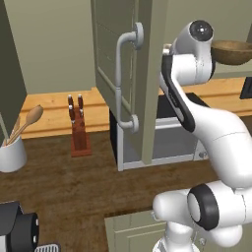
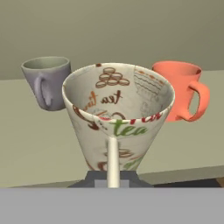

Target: Gather all objects into one cabinet and sort the glasses and bowls to opposite sides.

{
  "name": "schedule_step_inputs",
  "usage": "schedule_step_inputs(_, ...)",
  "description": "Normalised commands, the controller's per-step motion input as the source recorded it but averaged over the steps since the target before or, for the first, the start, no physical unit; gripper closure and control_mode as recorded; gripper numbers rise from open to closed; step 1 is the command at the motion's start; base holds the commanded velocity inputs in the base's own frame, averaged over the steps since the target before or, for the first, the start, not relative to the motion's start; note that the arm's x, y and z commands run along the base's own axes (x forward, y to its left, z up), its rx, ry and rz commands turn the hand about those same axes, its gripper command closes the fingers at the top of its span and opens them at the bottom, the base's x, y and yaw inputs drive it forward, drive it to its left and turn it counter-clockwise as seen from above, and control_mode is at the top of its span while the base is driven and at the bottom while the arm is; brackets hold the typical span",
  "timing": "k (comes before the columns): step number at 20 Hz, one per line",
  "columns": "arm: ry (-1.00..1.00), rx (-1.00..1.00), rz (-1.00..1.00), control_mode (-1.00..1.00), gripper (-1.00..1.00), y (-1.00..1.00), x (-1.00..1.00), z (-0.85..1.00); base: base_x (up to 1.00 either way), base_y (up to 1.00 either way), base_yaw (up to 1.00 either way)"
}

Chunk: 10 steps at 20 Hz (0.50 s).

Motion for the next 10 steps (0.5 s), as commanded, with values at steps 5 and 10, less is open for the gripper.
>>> schedule_step_inputs(5,-0.01,0.00,0.04,-1.00,1.00,-0.01,0.36,-0.02,0.00,0.00,0.00)
schedule_step_inputs(10,0.00,0.00,0.01,-1.00,1.00,0.00,0.33,-0.01,0.00,0.00,0.00)
